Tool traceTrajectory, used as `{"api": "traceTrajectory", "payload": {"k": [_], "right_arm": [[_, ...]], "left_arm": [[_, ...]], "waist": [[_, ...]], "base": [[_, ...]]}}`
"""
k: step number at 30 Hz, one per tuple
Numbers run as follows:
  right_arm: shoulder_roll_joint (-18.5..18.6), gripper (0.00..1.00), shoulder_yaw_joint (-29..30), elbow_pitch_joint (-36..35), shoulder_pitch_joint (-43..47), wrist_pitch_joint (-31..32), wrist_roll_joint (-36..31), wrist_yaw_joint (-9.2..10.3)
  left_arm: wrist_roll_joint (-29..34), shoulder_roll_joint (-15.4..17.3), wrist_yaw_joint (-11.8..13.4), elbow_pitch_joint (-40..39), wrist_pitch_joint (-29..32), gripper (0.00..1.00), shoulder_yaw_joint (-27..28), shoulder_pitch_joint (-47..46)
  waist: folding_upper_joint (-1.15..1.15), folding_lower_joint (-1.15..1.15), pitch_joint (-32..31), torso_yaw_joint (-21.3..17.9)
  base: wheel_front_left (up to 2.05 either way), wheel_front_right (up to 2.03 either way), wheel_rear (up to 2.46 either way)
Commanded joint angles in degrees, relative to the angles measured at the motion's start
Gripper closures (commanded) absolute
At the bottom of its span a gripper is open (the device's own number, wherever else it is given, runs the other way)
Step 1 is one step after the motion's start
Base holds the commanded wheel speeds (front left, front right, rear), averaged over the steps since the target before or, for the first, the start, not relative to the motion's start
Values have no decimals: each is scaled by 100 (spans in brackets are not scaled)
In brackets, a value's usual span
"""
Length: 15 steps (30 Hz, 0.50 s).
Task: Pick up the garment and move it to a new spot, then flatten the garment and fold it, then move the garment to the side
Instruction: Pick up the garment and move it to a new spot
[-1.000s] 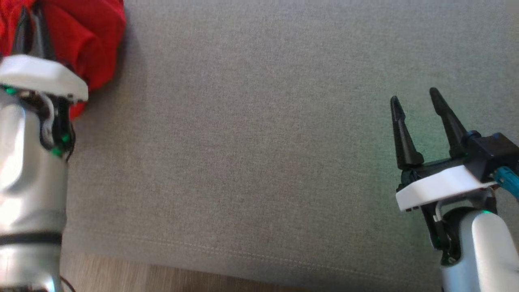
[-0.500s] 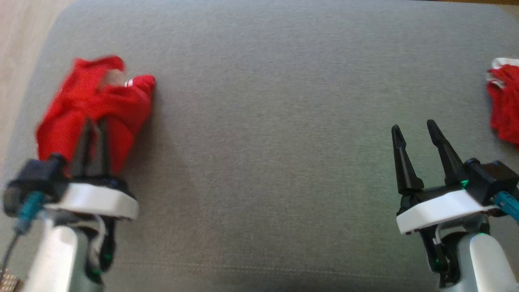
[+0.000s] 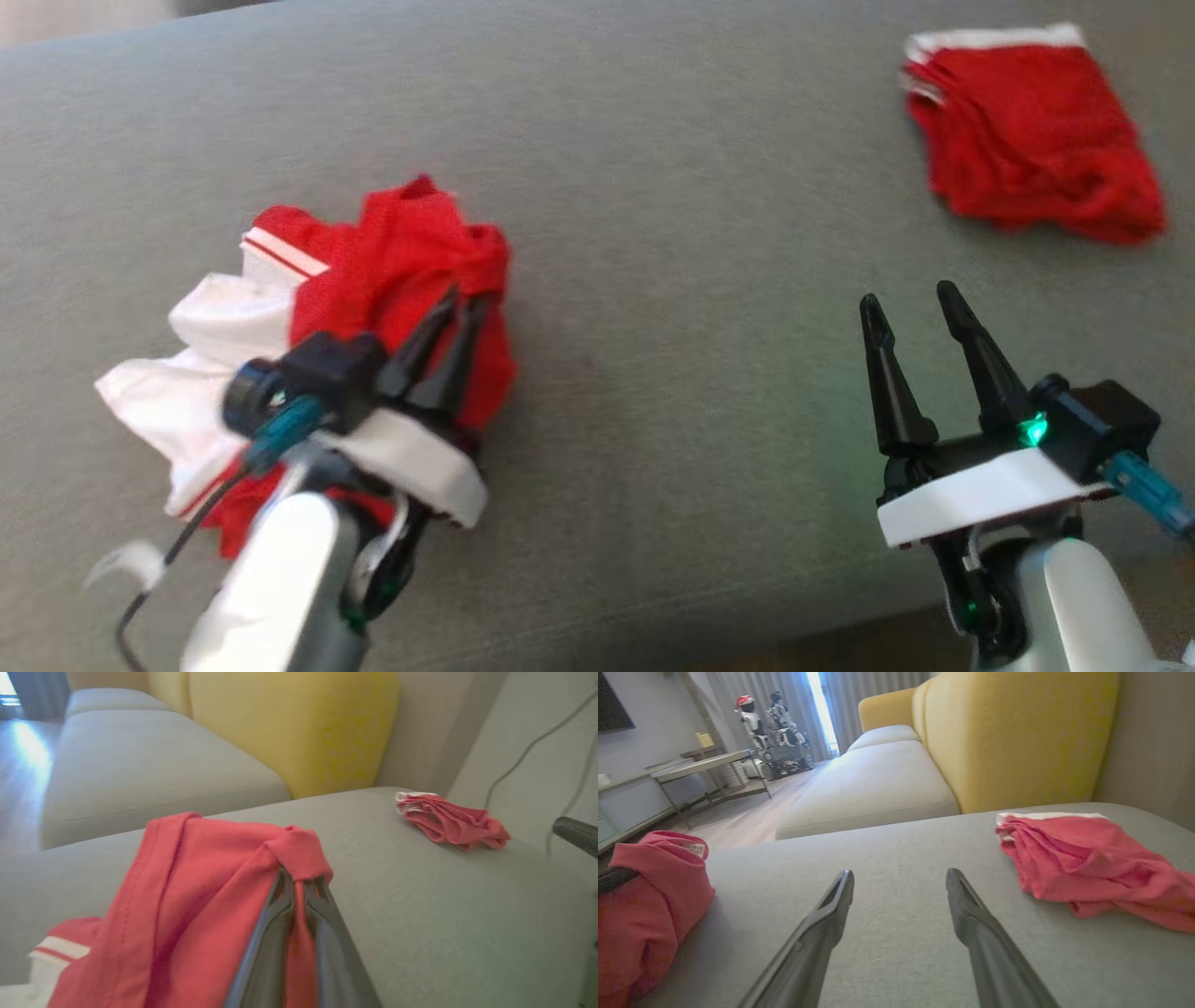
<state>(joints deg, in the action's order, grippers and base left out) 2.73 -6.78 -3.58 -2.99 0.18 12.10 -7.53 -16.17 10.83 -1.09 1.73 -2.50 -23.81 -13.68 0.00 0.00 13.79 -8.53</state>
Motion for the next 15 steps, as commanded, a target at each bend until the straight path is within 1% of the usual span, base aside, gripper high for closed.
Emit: {"api": "traceTrajectory", "payload": {"k": [1, 2, 6, 8, 9, 10, 11, 15], "right_arm": [[15, 0, -148, -151, -217, -121, 82, 4], [15, 0, -148, -151, -217, -121, 82, 4], [15, 0, -131, -70, -253, -245, 172, 4], [15, 0, -174, -31, -286, -286, 212, 4], [15, 0, -203, -9, -308, -306, 231, 4], [15, 0, -217, 12, -322, -326, 246, 4], [15, 0, -215, 32, -329, -350, 264, 4], [15, 0, -178, 113, -315, -421, 291, 4]], "left_arm": [[13, -80, -102, -4, 20, 100, 48, -409], [13, -80, -102, -4, 20, 100, 48, -409], [55, -348, -258, 478, -27, 100, -269, -829], [-12, -426, -332, 784, -13, 100, -366, -971], [-78, -451, -368, 926, -1, 90, -392, -1005], [-116, -462, -396, 1062, 16, 51, -425, -1033], [-130, -463, -421, 1180, 18, 0, -466, -1055], [-178, -462, -488, 1386, -161, 0, -588, -1052]], "waist": [[0, 0, 329, -601], [0, 0, 329, -601], [0, 0, 469, -868], [0, 0, 520, -967], [0, 0, 539, -1016], [0, 0, 549, -1039], [0, 0, 552, -1050], [0, 0, 494, -977]], "base": [[0, 0, 0], [0, 0, 0], [0, 0, 0], [0, 0, 0], [0, 0, 0], [0, 0, 0], [0, 0, 0], [0, 0, 0]]}}
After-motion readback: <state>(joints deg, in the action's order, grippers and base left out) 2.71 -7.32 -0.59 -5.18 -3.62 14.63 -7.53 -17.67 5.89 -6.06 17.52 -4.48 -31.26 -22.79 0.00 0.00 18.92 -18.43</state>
